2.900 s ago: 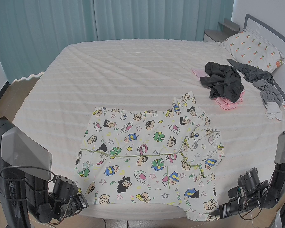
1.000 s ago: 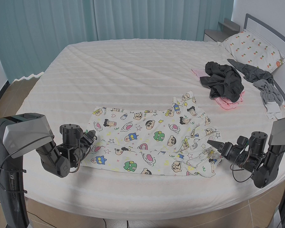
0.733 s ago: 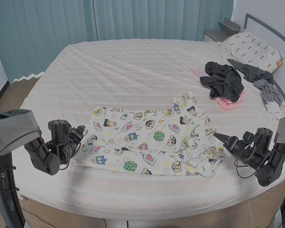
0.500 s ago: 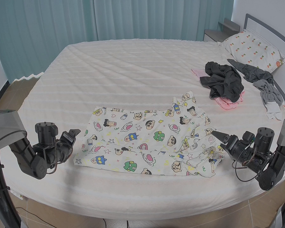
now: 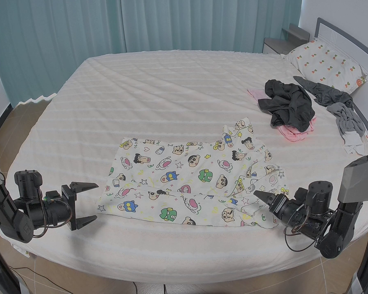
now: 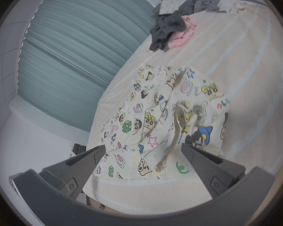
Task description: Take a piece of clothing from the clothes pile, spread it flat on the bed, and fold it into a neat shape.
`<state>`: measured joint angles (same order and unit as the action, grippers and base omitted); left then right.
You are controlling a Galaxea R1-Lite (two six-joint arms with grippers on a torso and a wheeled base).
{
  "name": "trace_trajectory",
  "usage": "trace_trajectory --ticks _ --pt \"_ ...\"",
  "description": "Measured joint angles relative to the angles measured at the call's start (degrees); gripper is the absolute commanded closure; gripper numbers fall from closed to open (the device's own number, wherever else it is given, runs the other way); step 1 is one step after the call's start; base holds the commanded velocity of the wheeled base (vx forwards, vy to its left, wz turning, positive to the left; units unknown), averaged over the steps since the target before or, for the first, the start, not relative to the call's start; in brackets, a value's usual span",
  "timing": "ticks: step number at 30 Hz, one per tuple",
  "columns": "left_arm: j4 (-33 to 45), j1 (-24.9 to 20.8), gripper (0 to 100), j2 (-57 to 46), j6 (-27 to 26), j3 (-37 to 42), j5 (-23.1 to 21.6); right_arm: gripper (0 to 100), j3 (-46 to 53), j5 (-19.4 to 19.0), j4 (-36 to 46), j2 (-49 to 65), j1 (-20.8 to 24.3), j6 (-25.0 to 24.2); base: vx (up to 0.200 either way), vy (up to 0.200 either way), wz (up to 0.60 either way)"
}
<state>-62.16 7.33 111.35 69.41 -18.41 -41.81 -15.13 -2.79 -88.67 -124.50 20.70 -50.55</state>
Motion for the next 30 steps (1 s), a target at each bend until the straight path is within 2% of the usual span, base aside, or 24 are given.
trace_trajectory --ticks 6,18,24,30 --pt "-0.13 1.4 0 -0.46 0.55 1.38 -0.17 0 -1.87 1.65 -0.28 -4.0 1.65 -2.4 0.0 0.0 0.0" --pt "-0.09 1.32 0 -0.49 0.11 1.62 0.1 0 -3.55 2.17 -0.28 -5.68 1.79 -2.71 0.0 0.0 0.0" --pt "-0.05 1.01 0 -0.41 0.0 1.62 0.21 0 -4.6 4.32 -0.3 -5.22 1.95 -2.65 0.0 0.0 0.0" --pt "-0.05 0.83 0 -0.3 -0.85 1.63 0.29 0 -4.83 4.16 -0.3 -4.94 2.23 -2.49 0.0 0.0 0.0"
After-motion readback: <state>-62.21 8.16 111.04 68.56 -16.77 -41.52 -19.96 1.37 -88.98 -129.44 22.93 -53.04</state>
